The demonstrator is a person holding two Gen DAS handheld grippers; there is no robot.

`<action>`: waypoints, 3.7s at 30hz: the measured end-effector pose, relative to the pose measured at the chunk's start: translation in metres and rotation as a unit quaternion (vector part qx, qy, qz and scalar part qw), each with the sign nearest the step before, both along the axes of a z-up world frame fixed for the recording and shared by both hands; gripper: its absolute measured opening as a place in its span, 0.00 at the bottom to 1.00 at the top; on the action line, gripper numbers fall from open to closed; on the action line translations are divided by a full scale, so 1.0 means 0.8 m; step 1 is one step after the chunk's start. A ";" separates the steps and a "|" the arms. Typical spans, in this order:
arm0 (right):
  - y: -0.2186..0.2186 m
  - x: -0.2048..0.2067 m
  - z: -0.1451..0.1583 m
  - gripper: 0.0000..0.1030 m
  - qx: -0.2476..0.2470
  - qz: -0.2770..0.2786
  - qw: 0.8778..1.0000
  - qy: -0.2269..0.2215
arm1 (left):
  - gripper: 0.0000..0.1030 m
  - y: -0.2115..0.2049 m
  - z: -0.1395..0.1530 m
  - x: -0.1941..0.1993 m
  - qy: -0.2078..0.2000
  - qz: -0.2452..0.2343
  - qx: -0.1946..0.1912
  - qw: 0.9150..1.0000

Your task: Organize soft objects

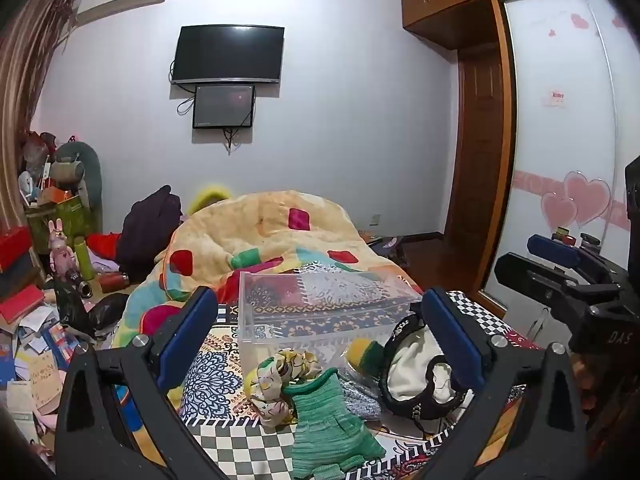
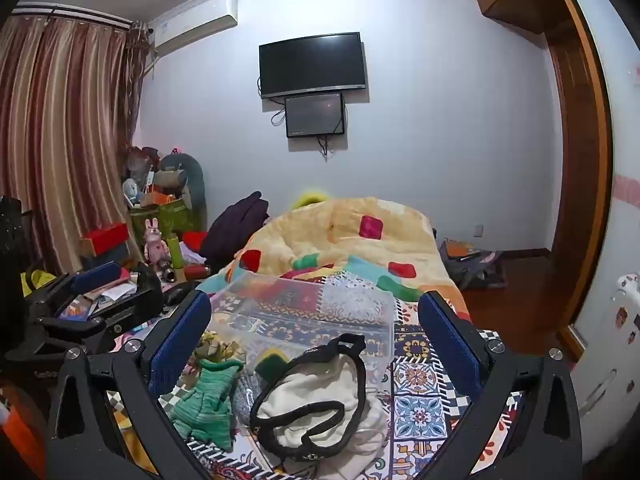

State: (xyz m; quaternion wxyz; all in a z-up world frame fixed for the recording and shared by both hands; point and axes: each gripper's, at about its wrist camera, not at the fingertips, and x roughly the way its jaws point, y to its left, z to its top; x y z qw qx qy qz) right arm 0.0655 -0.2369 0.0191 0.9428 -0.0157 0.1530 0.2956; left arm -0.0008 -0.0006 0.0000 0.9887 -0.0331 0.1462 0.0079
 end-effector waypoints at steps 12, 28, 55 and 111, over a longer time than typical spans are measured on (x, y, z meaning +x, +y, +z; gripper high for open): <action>0.003 -0.005 0.001 1.00 0.002 0.003 1.000 -0.011 | 1.00 0.000 0.007 0.006 0.003 0.002 0.004 1.000; -0.002 -0.010 0.003 1.00 0.003 0.005 1.000 -0.012 | 1.00 -0.006 0.002 0.000 -0.001 -0.002 0.006 1.000; 0.002 -0.014 0.003 1.00 0.006 0.009 1.000 -0.016 | 1.00 -0.009 0.005 0.000 -0.001 0.000 0.011 1.000; -0.009 0.058 -0.071 0.92 -0.028 -0.012 0.990 0.138 | 0.83 0.049 -0.087 0.076 0.142 0.016 -0.045 0.989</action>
